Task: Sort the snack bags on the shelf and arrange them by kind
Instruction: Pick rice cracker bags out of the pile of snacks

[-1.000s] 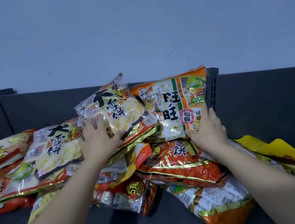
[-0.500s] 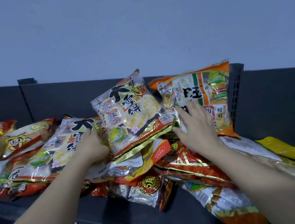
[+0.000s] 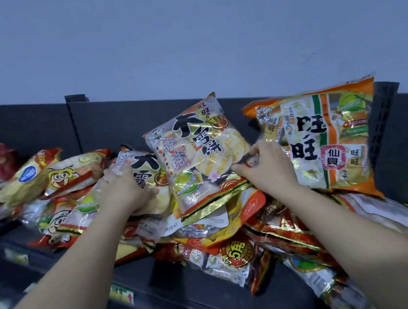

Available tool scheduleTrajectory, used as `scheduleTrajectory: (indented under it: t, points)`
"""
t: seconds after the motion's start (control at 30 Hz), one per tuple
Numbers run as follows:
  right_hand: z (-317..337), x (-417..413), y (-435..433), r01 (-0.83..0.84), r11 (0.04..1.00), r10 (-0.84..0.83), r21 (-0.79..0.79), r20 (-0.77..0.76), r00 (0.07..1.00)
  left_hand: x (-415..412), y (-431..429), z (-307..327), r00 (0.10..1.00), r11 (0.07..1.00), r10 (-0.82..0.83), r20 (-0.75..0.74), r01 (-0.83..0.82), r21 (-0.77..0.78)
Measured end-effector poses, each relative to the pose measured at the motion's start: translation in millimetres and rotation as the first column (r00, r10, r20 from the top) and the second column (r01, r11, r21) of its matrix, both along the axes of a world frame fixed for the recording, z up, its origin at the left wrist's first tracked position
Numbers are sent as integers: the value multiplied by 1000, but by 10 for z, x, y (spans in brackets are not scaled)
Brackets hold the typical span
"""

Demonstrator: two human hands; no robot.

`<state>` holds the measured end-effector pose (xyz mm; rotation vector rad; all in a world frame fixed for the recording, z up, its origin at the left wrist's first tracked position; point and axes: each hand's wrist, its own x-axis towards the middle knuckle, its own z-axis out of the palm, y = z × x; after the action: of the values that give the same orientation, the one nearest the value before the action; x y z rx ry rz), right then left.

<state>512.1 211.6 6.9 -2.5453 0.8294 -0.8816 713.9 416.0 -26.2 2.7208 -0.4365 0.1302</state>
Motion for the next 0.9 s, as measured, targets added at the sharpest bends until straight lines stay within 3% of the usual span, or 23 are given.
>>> scheduleTrajectory:
  t: [0.07, 0.17, 0.3, 0.37, 0.47, 0.6, 0.73, 0.83, 0.9]
  points:
    - [50, 57, 11, 14, 1000, -12, 25, -77, 997, -49, 93, 40, 991, 993, 116, -63, -115, 11]
    - [122, 141, 76, 8, 987, 26, 162, -206, 978, -108, 191, 60, 979, 989, 112, -172, -127, -79]
    - [97, 225, 92, -55, 929, 124, 367, -168, 978, 63, 265, -26, 973, 972, 225, -58, -229, -54]
    - [95, 258, 79, -76, 919, 128, 386, -110, 986, 201, 323, -78, 974, 956, 224, -25, -224, -191]
    - [123, 321, 73, -121, 919, 127, 376, 9, 992, 285, 347, -34, 990, 883, 142, 13, -120, -454]
    - [177, 477, 170, -230, 925, 140, 302, 291, 947, 405, 257, 246, 971, 842, 104, 215, 29, -539]
    - [306, 634, 325, -73, 990, 3, 117, 510, 860, 584, 199, 583, 957, 654, 126, 260, 117, -748]
    - [284, 711, 411, 99, 995, -103, 33, 485, 868, 771, 145, 703, 966, 557, 159, 204, 83, -827]
    - [186, 782, 417, 149, 988, -149, 28, 361, 921, 915, 94, 650, 991, 608, 60, 124, 62, -792]
